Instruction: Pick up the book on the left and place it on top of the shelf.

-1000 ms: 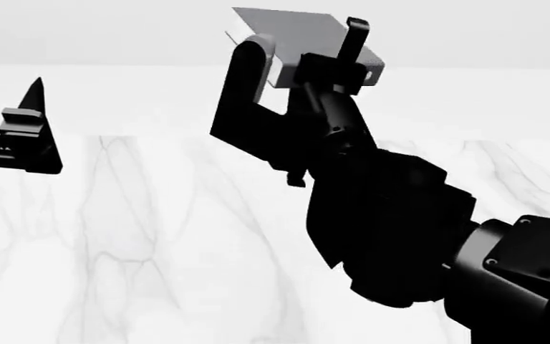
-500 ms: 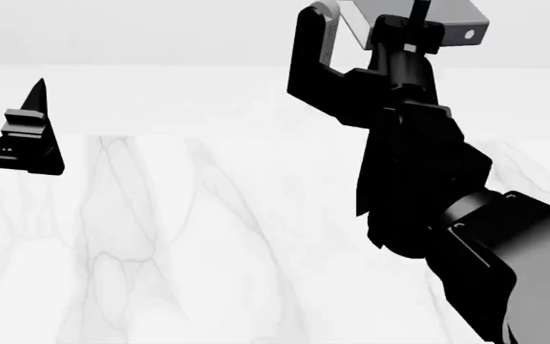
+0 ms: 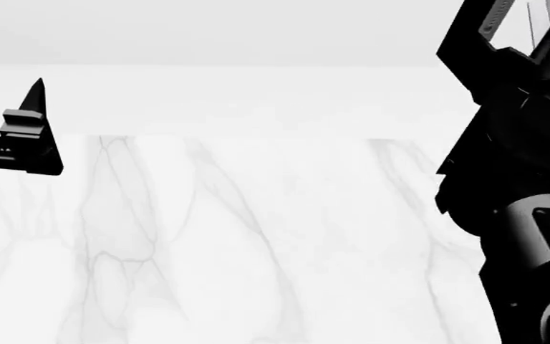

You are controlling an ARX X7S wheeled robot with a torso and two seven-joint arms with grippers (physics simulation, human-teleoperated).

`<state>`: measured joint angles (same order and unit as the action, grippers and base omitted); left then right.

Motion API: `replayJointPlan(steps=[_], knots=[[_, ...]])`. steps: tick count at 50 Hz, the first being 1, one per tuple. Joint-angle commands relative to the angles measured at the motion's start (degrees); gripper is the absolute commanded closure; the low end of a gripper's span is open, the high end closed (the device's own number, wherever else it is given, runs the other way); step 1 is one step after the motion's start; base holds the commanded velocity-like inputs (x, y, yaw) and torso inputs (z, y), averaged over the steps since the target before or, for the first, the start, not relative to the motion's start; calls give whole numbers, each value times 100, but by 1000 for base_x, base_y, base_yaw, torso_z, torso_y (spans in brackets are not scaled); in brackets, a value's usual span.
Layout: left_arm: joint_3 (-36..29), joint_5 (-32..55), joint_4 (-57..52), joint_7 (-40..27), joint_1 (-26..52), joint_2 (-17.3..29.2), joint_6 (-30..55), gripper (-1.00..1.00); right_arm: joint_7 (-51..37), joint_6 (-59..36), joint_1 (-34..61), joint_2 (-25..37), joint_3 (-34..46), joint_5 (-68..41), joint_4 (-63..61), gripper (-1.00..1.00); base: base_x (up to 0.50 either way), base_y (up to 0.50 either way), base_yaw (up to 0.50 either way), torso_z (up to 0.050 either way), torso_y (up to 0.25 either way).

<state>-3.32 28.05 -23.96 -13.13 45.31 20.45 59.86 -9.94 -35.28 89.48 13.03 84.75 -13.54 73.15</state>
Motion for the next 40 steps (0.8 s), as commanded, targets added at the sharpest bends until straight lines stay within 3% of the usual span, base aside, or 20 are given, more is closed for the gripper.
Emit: replayJointPlan(steps=[1,21,40], knots=[[9,22,8,-4,-31,15,-37,-100,43,-841,-32,282,-572,1241,184,100,0,0,0,0,10],[19,42,52,-8,-111,37,-140,-100,-88,-2217,-289,924,-1020,1333,184,100,0,0,0,1,1],[56,99,53,-14,-170,49,-179,-100,55,-3055,-571,1170,-627,1366,184,100,0,0,0,0,1]])
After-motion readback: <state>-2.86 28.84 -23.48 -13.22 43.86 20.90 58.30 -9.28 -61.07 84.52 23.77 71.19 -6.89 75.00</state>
